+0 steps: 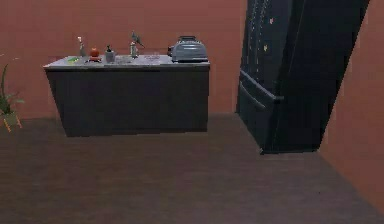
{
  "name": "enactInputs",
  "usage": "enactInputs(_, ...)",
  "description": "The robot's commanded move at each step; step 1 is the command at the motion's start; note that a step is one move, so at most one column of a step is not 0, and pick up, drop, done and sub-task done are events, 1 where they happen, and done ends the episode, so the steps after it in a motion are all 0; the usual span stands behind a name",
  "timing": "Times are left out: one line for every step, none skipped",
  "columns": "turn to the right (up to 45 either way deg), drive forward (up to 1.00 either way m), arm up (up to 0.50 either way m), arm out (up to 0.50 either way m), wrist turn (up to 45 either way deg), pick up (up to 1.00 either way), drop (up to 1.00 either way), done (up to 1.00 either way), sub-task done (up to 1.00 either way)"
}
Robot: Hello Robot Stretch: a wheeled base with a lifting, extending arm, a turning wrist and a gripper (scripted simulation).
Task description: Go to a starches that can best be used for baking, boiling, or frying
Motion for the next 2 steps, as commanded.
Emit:
enactInputs(0.0,1.0,0.0,0.0,0.0,0.0,0.0,0.0,0.0)
enactInputs(0.0,0.7,0.0,0.0,0.0,0.0,0.0,0.0,0.0)
